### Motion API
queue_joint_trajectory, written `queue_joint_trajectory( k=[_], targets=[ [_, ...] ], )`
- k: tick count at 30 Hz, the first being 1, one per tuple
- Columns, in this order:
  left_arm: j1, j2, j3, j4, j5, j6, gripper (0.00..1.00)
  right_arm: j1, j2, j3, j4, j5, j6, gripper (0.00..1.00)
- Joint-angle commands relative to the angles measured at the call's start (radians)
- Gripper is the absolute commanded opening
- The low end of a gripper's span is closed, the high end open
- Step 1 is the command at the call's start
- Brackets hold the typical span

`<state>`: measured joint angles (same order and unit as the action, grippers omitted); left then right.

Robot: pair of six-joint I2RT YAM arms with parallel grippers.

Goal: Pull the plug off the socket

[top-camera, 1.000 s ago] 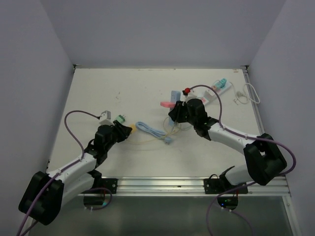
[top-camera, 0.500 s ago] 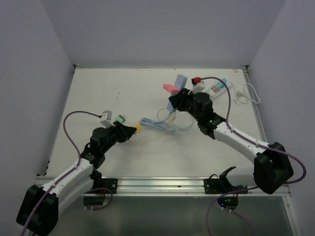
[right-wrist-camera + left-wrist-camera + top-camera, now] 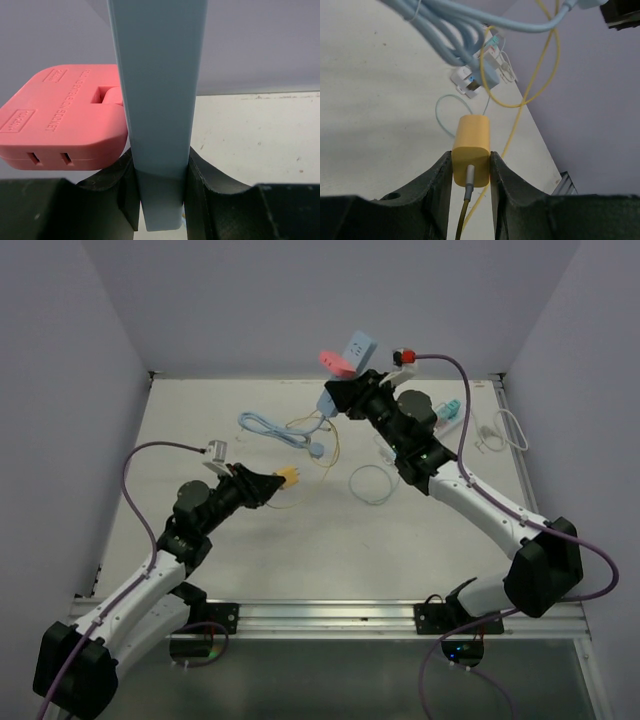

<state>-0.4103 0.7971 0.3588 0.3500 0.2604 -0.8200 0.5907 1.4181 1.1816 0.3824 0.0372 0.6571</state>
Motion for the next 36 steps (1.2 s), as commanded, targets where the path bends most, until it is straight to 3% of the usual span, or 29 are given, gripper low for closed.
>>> queue_joint_trajectory(
  k=[1, 8, 18, 27, 29, 36],
  targets=[
    [-0.008, -0.010, 0.106, 0.066, 0.050, -0.011, 0.00, 0.021, -0.004, -0.040, 0.088, 0.030, -0.001, 0.00],
    [-0.013, 0.062, 0.209, 0.075, 0.068, -0.002, 0.00, 0.021, 0.045, -0.146, 0.118, -0.010, 0.048, 0.00],
    [-0.013, 0.079, 0.042, 0.047, 0.048, 0.024, 0.00, 0.020, 0.029, -0.111, 0.058, 0.009, 0.006, 0.00],
    [-0.009, 0.109, -0.023, -0.066, -0.130, 0.042, 0.00, 0.017, -0.028, -0.128, 0.003, 0.088, -0.025, 0.00],
    [0.013, 0.137, -0.035, -0.092, -0.186, 0.019, 0.00, 0.017, -0.039, -0.146, -0.011, 0.101, -0.034, 0.00],
    [0.151, 0.267, -0.073, -0.016, -0.158, -0.015, 0.00, 0.017, -0.048, -0.227, -0.043, 0.035, -0.065, 0.00]
  ],
)
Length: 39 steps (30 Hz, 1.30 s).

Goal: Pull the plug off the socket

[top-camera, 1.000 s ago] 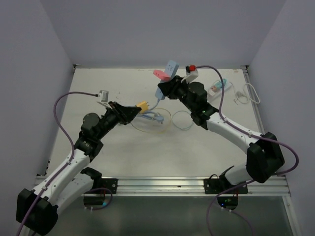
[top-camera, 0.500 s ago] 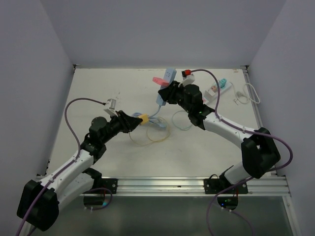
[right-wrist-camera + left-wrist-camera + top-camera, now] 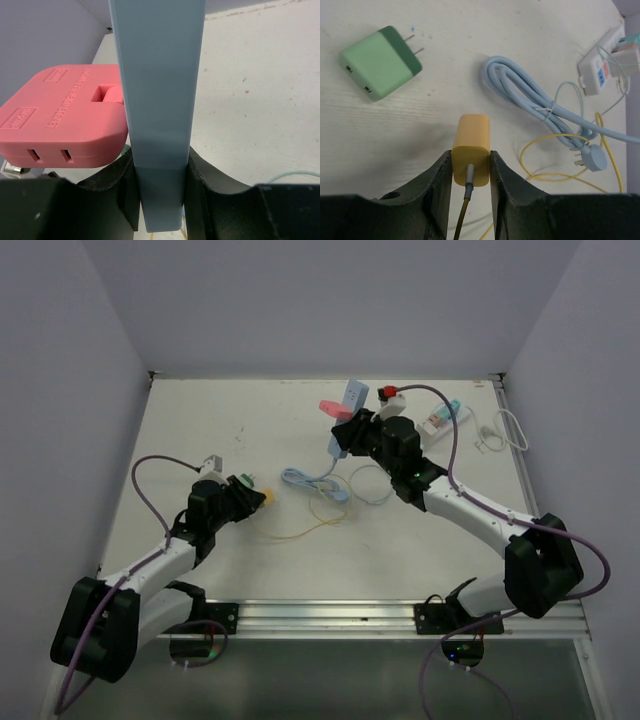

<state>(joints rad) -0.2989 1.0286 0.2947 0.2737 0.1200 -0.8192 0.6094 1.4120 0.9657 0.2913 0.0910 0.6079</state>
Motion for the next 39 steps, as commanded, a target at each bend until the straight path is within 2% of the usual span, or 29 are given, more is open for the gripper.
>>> queue_joint_trajectory(
  k=[1, 7, 8, 10, 11, 13, 14, 17, 21, 30, 33, 37, 39],
  targets=[
    [0.049, 0.051, -0.008, 0.068, -0.016, -0.012, 0.01, -0.002, -0.039, -0.021, 0.040, -0.046, -0.029, 0.00],
    [0.055, 0.142, -0.002, 0.117, -0.014, 0.003, 0.20, -0.002, -0.022, -0.039, -0.011, -0.131, -0.072, 0.00],
    [0.055, 0.148, -0.006, 0.119, -0.014, 0.003, 0.28, -0.002, -0.021, -0.042, -0.014, -0.149, -0.077, 0.00],
    [0.058, 0.142, -0.017, 0.117, -0.011, -0.004, 0.36, 0.000, -0.015, -0.048, -0.024, -0.163, -0.088, 0.00],
    [0.058, 0.136, -0.022, 0.114, -0.008, -0.005, 0.45, 0.000, -0.012, -0.050, -0.027, -0.178, -0.092, 0.00],
    [0.060, 0.105, -0.023, 0.089, -0.011, -0.008, 0.57, 0.000, -0.002, -0.058, -0.034, -0.192, -0.102, 0.00],
    [0.060, 0.093, -0.023, 0.075, -0.014, -0.008, 0.70, 0.000, -0.001, -0.059, -0.037, -0.197, -0.106, 0.00],
    [0.060, 0.021, 0.000, 0.003, -0.025, 0.002, 0.85, 0.003, 0.010, -0.061, -0.053, -0.218, -0.123, 0.00],
    [0.060, -0.065, 0.075, -0.117, -0.026, 0.061, 0.92, 0.015, 0.018, -0.051, -0.086, -0.227, -0.158, 0.00],
    [0.037, -0.162, 0.299, -0.261, 0.130, 0.371, 0.94, 0.036, 0.035, 0.056, -0.305, -0.260, -0.258, 0.00],
    [-0.040, -0.173, 0.348, -0.268, 0.110, 0.429, 0.94, 0.036, 0.041, 0.119, -0.409, -0.272, -0.296, 0.00],
    [-0.251, -0.138, 0.446, -0.323, 0.000, 0.523, 0.94, 0.035, 0.044, 0.174, -0.518, -0.306, -0.339, 0.00],
    [-0.302, -0.122, 0.478, -0.355, -0.040, 0.583, 0.94, 0.036, 0.044, 0.198, -0.567, -0.333, -0.350, 0.00]
  ],
)
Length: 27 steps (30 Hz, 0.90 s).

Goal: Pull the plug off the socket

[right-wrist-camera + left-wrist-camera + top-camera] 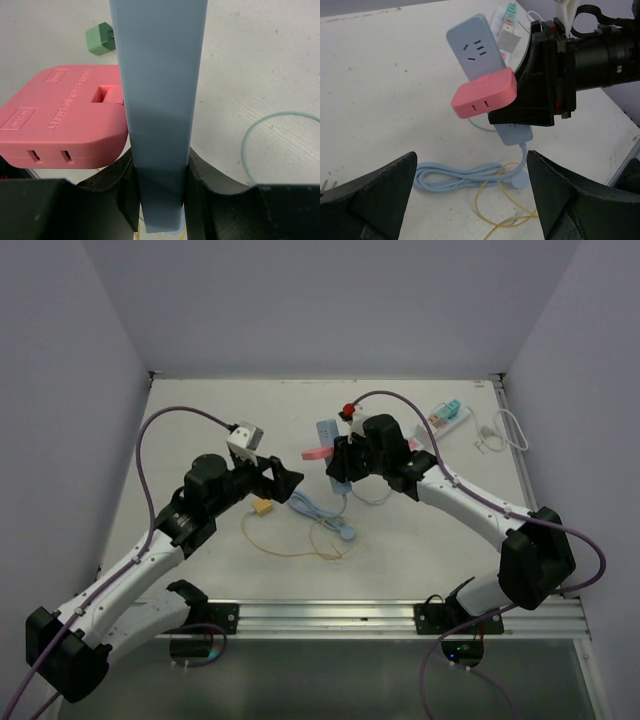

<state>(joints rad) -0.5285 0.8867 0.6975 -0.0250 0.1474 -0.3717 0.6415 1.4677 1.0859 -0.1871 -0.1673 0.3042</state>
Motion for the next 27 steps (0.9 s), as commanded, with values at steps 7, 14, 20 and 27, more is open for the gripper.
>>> queue_joint_trajectory(
  k=[7, 14, 20, 27],
  targets=[
    [-0.299, 0.092, 0.171, -0.102, -0.270, 0.348, 0.89, 0.004, -0.026, 0.129, -0.196, -0.112, -0.099, 0.00],
    [-0.468, 0.187, 0.226, -0.099, -0.476, 0.534, 0.86, 0.004, -0.047, 0.121, -0.206, -0.132, -0.116, 0.00],
    [-0.490, 0.228, 0.247, -0.087, -0.511, 0.616, 0.78, 0.004, -0.053, 0.115, -0.201, -0.161, -0.128, 0.00],
    [-0.490, 0.267, 0.225, -0.053, -0.565, 0.645, 0.72, 0.004, -0.069, 0.101, -0.184, -0.190, -0.140, 0.00]
  ],
)
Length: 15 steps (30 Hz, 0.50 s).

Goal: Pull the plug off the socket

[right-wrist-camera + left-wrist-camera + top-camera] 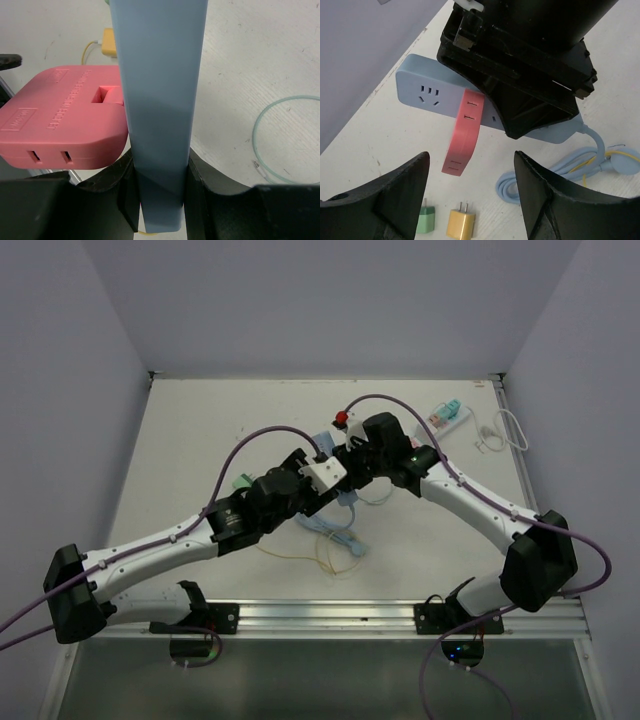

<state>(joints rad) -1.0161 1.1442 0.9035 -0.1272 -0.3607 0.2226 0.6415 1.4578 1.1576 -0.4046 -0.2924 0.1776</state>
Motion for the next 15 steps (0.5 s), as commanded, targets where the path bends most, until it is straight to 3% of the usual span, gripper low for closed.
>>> queue_joint_trajectory(
  k=[1, 9, 15],
  targets=[
    [-0.003, 0.012, 0.015, 0.067, -0.058, 0.058, 0.71, 0.004, -0.059, 0.028, 0.035, -0.071, -0.015, 0.00],
    [-0.001, 0.049, 0.009, 0.110, -0.049, 0.090, 0.67, 0.015, -0.067, 0.014, 0.050, -0.086, -0.030, 0.00],
    [0.007, 0.058, -0.005, 0.162, -0.031, 0.092, 0.49, 0.024, -0.068, 0.007, 0.058, -0.096, -0.046, 0.00]
  ],
)
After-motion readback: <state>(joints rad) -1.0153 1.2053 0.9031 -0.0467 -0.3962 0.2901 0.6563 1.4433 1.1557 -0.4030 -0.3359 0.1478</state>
